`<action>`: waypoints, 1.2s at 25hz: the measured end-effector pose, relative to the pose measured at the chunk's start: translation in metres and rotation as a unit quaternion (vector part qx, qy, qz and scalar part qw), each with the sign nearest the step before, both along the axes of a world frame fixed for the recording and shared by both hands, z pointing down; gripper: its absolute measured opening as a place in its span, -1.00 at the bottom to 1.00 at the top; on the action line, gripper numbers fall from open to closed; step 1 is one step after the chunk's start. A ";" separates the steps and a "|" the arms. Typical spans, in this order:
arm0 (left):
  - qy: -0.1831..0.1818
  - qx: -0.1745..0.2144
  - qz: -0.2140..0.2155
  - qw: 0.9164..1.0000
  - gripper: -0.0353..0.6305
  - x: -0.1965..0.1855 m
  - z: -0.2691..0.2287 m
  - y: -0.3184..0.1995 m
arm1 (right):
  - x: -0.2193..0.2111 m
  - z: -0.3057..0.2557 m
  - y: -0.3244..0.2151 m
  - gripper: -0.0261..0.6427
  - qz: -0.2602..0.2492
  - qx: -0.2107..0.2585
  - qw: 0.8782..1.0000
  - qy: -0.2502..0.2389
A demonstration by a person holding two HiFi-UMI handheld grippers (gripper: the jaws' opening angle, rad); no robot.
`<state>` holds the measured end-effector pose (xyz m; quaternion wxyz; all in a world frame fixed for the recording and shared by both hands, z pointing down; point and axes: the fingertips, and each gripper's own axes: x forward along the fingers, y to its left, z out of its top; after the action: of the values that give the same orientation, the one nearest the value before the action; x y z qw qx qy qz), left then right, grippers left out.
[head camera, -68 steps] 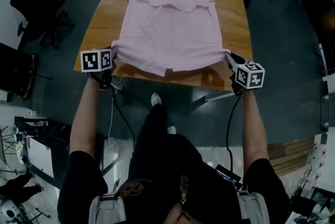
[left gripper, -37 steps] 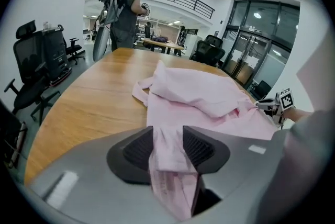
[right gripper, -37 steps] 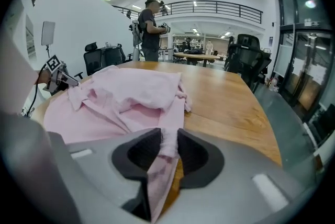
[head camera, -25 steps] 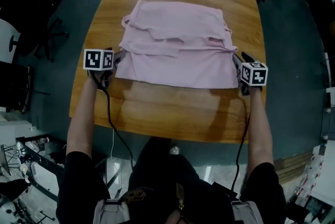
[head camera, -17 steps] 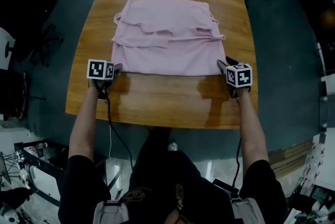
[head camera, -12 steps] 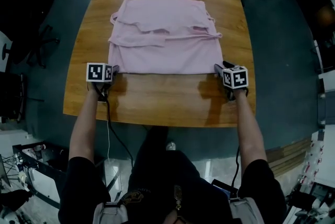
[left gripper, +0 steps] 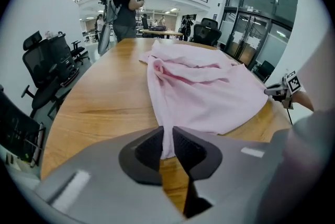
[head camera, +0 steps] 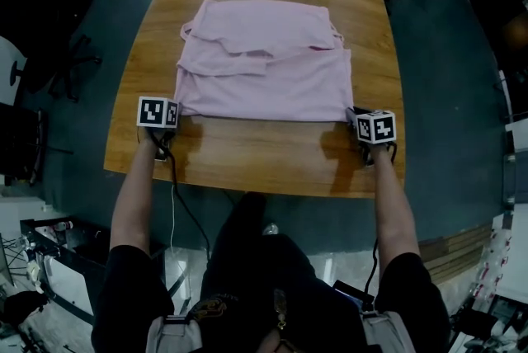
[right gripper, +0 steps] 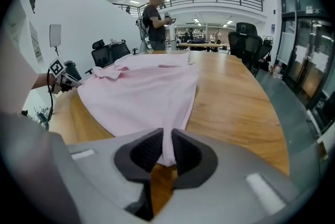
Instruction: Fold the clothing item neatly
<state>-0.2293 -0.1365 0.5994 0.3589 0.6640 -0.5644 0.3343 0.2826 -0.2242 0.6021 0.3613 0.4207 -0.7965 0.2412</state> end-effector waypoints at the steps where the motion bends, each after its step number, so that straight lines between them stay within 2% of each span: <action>1: 0.002 -0.002 -0.002 1.000 -0.73 0.002 -0.001 0.010 | 0.003 -0.001 0.009 -0.77 0.000 0.000 1.000 -0.004; 9: -0.013 -0.012 -0.011 1.000 -0.74 0.028 -0.013 0.109 | 0.026 -0.020 0.109 -0.78 -0.025 0.010 1.000 -0.013; 13: -0.005 -0.005 -0.017 1.000 -0.74 0.035 -0.017 0.161 | 0.034 -0.024 0.156 -0.78 -0.037 0.013 0.999 -0.023; 20: 0.002 0.003 -0.024 1.000 -0.74 0.030 -0.027 0.213 | 0.032 -0.032 0.199 -0.78 -0.048 0.020 0.998 -0.020; 23: -0.003 0.027 -0.027 0.999 -0.74 0.028 -0.044 0.209 | 0.031 -0.049 0.196 -0.78 -0.046 0.040 0.998 -0.027; 30: -0.011 0.121 -0.020 0.992 -0.76 0.024 -0.124 0.179 | 0.029 -0.116 0.171 -0.82 -0.042 0.112 0.992 -0.041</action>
<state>-0.2053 0.0427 0.4752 0.2762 0.6874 -0.6178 0.2637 0.3117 -0.0531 0.4860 0.2883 0.4146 -0.8495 0.1527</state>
